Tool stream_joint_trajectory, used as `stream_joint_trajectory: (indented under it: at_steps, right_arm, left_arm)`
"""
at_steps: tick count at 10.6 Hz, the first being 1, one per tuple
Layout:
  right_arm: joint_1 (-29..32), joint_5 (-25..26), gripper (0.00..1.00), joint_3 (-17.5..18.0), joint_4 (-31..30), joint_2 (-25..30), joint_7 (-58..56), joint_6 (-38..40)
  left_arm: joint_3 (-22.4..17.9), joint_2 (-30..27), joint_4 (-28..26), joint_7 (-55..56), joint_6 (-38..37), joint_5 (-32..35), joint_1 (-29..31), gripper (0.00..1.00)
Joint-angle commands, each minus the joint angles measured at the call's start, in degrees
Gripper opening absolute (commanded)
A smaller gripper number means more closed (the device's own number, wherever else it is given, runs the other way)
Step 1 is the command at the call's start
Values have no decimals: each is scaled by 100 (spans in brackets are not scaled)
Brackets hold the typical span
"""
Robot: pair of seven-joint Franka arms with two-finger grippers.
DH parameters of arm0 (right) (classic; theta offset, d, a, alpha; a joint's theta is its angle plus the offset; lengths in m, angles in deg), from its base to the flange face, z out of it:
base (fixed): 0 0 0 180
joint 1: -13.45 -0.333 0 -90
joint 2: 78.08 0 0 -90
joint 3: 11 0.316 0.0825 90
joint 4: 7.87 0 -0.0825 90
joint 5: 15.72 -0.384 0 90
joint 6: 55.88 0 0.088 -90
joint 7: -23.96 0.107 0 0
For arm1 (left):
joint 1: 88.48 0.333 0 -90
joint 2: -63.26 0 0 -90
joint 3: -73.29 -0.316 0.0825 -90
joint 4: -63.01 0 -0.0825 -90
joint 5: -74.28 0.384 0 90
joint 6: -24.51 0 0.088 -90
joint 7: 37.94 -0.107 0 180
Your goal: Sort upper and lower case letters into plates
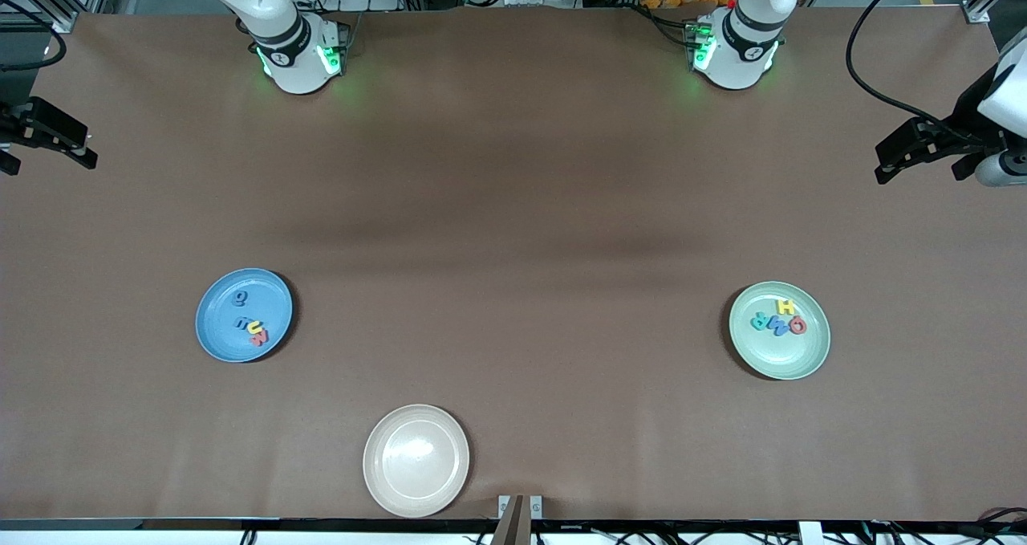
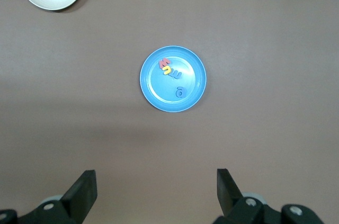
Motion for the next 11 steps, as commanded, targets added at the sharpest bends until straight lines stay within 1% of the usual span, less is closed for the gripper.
stream_joint_trajectory:
  at_steps: [1,2,4,6,8,10,11]
  right_arm:
    - [-8,8,100,-4,117,-57,60,35]
    - [-17,8,100,-4,117,-66,42,35]
    - [-17,8,100,-4,117,-75,33,35]
    - [-8,8,100,-4,117,-75,25,43]
    - [-8,-1,100,-4,117,-75,25,52]
    - [1,-1,100,-4,117,-75,25,52]
    - [1,-1,100,-4,117,-75,25,52]
  left_arm:
    - [-86,-172,-63,-285,-71,-90,-37,100]
    - [-86,-172,-19,-373,-219,-99,-28,100]
    - [-77,-172,42,-392,-247,-99,-19,100]
    - [-86,-163,226,-383,-483,-99,-19,100]
    - [-112,-163,245,-383,-642,-90,-28,100]
    - [-130,-146,472,-392,-817,-99,-37,100]
    - [-130,-145,482,-392,-844,-142,-37,100]
